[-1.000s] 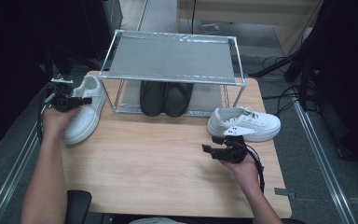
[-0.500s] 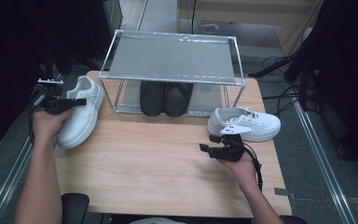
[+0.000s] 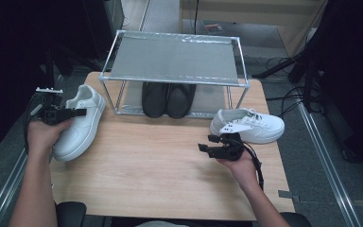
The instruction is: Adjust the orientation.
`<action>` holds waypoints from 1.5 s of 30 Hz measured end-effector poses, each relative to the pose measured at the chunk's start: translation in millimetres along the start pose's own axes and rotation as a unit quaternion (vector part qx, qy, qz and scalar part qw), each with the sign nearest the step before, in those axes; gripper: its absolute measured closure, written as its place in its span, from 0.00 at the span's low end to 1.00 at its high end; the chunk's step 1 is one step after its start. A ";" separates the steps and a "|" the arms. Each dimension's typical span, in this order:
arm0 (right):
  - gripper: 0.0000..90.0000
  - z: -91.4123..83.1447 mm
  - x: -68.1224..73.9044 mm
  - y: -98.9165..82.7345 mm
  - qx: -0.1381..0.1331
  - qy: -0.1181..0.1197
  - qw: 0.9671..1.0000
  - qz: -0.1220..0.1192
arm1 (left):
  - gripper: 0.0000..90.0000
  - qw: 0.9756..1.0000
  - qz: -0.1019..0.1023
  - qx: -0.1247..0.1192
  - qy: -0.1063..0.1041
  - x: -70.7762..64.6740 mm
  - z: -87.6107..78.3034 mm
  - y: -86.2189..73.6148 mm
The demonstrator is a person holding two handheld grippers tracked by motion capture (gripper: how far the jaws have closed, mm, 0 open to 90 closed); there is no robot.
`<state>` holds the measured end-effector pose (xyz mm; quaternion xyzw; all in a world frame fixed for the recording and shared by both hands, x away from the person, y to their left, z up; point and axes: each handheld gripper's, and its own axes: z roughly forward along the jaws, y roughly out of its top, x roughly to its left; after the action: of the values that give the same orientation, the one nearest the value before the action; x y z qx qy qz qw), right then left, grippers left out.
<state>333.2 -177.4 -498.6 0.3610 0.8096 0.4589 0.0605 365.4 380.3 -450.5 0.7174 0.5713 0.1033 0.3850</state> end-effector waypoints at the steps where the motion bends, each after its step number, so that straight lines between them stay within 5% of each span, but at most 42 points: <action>1: 0.45 1.0 0.1 0.7 0.001 0.002 1.000 -0.003 | 0.91 1.000 0.001 0.003 -0.001 -2.0 -1.2 -1.0; 25: 0.44 21.7 6.7 16.4 0.009 0.031 0.999 -0.022 | 0.91 0.999 0.031 0.028 -0.013 -44.4 -19.1 -29.3; 39: 0.44 33.7 11.5 23.8 0.015 0.046 0.998 -0.035 | 0.91 0.996 0.054 0.027 -0.059 -75.6 -19.8 -35.2; 45: 0.44 35.3 13.3 24.6 0.017 0.048 0.998 -0.038 | 0.91 0.993 0.081 0.036 -0.078 -96.4 -11.9 -33.3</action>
<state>351.7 -136.4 -496.3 0.3080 0.8325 0.4594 0.0329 302.4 300.5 -436.6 0.7805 0.4827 0.0572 0.3932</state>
